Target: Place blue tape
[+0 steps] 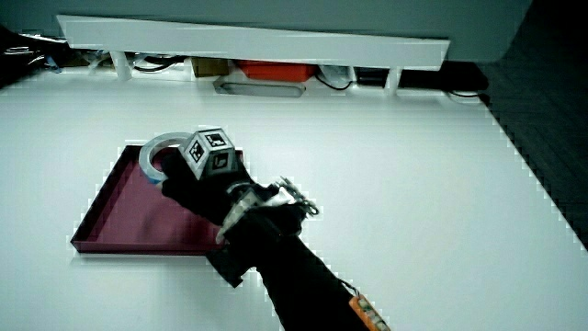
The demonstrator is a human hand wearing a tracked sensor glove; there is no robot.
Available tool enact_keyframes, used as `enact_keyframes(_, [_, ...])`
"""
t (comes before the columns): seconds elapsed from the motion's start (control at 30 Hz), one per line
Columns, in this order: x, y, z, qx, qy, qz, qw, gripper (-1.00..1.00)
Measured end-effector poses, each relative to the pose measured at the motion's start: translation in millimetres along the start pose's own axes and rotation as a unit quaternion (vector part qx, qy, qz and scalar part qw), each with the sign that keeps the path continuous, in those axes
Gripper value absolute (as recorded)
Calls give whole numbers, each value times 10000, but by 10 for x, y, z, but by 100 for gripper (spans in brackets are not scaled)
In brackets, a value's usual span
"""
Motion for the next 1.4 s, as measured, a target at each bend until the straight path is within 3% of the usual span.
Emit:
enact_keyframes(0.27, [109, 27, -363, -347, -3, -210, 9992, 0])
enact_keyframes(0.5, [185, 37, -567, -630, 8, -414, 9972, 0])
enact_keyframes(0.8, [177, 16, -588, -591, -113, -380, 9975, 0])
enact_keyframes(1.13, [178, 31, -584, -785, -107, -463, 9958, -31])
enact_keyframes(1.4, [202, 0, -515, -638, 113, -436, 9969, -56])
